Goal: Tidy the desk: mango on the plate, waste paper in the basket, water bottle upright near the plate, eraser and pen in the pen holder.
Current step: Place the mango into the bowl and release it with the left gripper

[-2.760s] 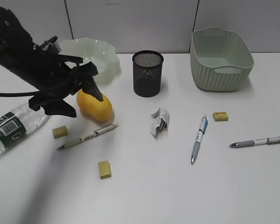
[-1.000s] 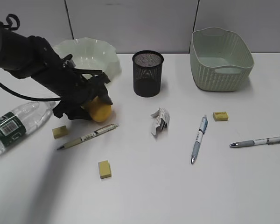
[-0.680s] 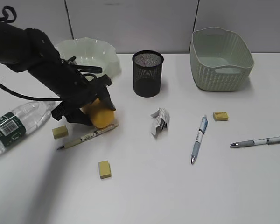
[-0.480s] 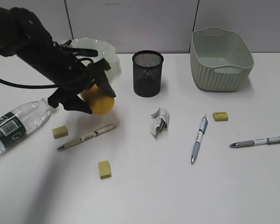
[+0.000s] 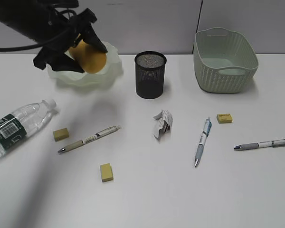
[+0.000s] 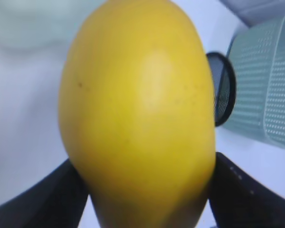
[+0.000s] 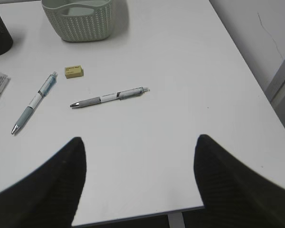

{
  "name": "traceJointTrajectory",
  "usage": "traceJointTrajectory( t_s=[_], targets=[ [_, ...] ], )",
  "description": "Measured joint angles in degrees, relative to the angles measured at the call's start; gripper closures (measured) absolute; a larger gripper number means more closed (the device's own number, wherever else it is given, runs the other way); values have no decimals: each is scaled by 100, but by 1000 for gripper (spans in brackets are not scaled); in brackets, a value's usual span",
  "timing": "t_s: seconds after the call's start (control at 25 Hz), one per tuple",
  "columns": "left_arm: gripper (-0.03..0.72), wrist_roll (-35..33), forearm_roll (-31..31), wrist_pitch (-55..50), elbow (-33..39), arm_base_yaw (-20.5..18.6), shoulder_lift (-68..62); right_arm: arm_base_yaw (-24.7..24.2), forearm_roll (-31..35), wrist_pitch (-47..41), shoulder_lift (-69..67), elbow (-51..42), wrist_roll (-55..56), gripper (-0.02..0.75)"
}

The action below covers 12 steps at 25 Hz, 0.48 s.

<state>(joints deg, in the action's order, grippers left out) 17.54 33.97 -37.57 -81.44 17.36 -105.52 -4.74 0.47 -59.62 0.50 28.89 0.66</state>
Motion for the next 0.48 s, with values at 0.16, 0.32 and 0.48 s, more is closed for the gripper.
traceJointTrajectory(
  t_s=[0.16, 0.32, 0.48],
  targets=[
    [128, -39, -17, 7, -523, -384, -306, 0, 0, 0, 0, 0, 0, 177],
    [128, -228, -51, -5, -1052, -703, -892, 0, 0, 0, 0, 0, 0, 177],
    [128, -272, -55, -18, -1716, -808, -1562, 0, 0, 0, 0, 0, 0, 177]
  ],
)
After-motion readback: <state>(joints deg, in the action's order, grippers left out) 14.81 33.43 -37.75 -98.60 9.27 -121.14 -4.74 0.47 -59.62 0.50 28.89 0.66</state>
